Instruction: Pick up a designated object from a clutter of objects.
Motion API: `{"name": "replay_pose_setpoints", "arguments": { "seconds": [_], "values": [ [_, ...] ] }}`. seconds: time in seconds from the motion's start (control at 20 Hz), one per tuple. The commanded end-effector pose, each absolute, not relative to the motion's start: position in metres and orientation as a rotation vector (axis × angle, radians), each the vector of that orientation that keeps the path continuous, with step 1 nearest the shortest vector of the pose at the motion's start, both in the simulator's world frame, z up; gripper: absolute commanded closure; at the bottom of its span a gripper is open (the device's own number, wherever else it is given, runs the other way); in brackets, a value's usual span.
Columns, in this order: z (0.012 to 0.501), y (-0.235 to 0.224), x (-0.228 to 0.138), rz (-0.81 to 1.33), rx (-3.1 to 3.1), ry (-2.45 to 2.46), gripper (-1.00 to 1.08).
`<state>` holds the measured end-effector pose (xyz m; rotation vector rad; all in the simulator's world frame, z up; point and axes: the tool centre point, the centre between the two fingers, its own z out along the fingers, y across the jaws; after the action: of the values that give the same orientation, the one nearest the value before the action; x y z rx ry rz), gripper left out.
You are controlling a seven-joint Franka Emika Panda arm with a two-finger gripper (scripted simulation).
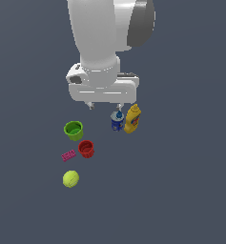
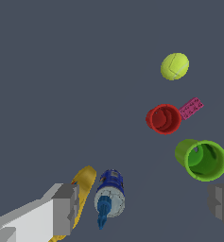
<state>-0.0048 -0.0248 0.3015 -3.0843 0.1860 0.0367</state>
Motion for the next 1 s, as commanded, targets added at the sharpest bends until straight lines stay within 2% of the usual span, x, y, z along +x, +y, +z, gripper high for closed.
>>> {"name": "replay_pose_setpoints", "arguments": {
  "seconds": [0.0, 0.95],
  "values": [
    [0.301, -0.025, -0.005, 0.037, -3.084, 0.186, -0.92],
    [0.303, -0.05, 0.0, 0.02, -3.086, 0.194, -0.92]
  ]
}}
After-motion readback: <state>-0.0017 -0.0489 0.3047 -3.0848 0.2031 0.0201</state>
